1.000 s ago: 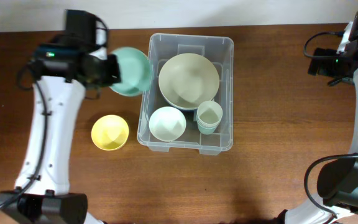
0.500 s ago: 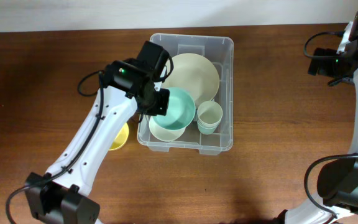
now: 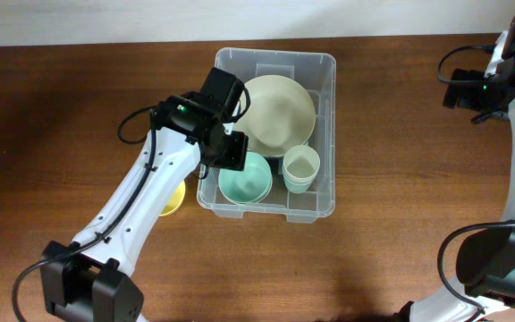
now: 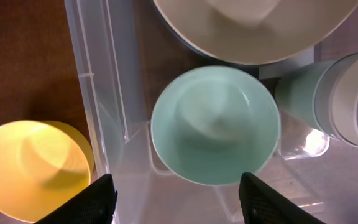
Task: Pack container
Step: 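Carry the mint bowl into the bin onto the white bowl, then move the left gripper to the yellow bowl and grasp its rim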
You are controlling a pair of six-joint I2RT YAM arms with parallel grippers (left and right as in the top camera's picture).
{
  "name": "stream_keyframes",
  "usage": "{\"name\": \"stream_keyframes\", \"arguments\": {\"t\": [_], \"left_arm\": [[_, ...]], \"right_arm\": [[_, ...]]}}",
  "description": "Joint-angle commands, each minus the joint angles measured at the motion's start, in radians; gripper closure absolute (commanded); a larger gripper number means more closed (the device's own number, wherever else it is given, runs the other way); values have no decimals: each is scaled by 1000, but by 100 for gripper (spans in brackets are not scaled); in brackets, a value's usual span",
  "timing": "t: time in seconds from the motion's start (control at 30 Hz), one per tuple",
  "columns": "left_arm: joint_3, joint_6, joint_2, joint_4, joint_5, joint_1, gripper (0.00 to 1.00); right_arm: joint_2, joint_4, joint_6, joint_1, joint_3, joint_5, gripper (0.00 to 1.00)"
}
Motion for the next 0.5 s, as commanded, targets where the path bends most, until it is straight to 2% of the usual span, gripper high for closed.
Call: {"name": "stream_keyframes", "arguments": {"t": [0.0,0.23,0.47], "left_arm": [[43,-1,-1,2,-8,34,35],[87,-2,-18,-6,-14,197,35],[72,-29,-17,-109,-3,386,35]], "right_arm": [[-13,-1,11,-5,14,-6,1],[-13,0,11,-5,14,-6,1],[-13,-1,11,-5,14,-6,1]]}}
